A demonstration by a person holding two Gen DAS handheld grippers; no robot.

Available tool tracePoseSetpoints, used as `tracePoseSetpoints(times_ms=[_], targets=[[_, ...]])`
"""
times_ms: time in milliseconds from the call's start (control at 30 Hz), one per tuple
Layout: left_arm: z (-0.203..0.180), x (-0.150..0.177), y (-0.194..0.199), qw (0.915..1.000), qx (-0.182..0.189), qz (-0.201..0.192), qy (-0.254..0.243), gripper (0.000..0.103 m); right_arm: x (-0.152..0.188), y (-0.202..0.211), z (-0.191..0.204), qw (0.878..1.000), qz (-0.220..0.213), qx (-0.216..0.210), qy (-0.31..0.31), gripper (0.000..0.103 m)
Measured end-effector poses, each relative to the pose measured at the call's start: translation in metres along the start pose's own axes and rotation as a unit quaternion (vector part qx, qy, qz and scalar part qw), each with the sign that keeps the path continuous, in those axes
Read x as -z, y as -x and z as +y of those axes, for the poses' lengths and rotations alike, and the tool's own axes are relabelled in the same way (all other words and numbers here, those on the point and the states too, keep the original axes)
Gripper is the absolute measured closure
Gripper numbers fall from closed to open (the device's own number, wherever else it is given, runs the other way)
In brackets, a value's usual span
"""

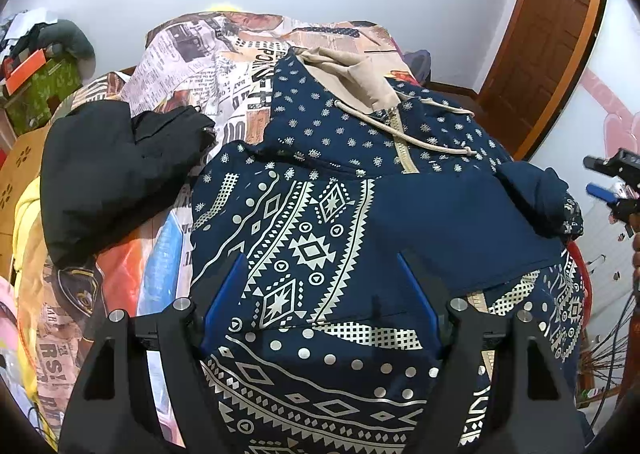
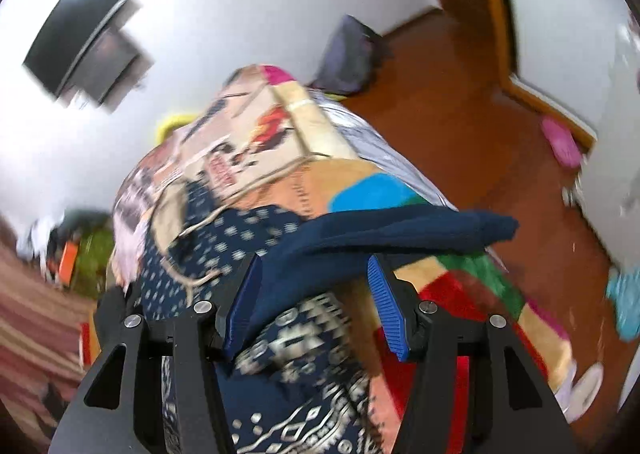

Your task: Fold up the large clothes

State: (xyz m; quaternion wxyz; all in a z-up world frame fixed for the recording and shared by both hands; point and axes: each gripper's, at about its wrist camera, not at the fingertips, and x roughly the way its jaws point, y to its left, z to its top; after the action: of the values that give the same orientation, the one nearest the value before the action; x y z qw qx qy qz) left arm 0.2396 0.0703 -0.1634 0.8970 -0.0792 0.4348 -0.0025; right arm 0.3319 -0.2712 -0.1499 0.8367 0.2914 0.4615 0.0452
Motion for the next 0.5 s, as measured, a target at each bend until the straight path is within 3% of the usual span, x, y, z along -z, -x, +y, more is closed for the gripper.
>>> tracePoseSetpoints(times_ms=[133,433,500], targets=[[0.003,0.001,-0.006,1.0000,0.000,0.007,0.007,0.029,0.002,-0.029,-0.024,0.996,0.039,-0.018,-0.081,0.052],[0.006,0.003,-0.015,0.9998,0.000,0.016,0.013,0.029,0.000,-0.070,-0.047,0.981,0.074,-0.064,-0.166,0.052],[0.006,0.003,-0.015,0.9998,-0.001,0.016,0.012,0.029,-0.002,-0.071,-0.046,0.983,0.065,-0.066,-0.159,0.064]])
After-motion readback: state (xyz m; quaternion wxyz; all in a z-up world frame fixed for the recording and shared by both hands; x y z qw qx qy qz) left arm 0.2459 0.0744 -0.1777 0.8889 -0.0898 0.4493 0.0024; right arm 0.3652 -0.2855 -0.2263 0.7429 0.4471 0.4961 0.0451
